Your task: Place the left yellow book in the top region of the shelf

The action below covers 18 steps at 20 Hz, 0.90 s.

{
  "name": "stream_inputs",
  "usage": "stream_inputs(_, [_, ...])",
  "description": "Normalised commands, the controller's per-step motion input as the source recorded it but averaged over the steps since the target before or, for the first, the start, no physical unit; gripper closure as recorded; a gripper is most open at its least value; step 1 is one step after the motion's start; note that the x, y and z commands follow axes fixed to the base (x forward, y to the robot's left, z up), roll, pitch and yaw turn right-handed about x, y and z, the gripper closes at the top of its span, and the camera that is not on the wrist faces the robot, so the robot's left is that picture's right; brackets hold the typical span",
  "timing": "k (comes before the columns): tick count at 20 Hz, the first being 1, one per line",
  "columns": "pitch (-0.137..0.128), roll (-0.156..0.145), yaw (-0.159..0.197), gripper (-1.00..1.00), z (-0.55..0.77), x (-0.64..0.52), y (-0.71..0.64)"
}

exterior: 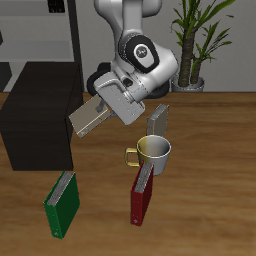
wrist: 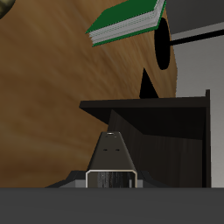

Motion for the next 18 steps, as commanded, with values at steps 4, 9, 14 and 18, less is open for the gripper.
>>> stream_inputs(4, [-0.057,-0.076,-0.028,1.00,0.19,-0.06,-0.07])
stream_inputs(9, [-0.002,-0.029,0.003,1.00,0.02,0.04,-0.18])
stream_inputs(14, [-0.019,-0.040,0.011,1.00,-0.02,-0.02,-0.04])
stream_inputs(18, [-0.027,-0.066,-0.017,1.00,0.09,0.00,-0.07])
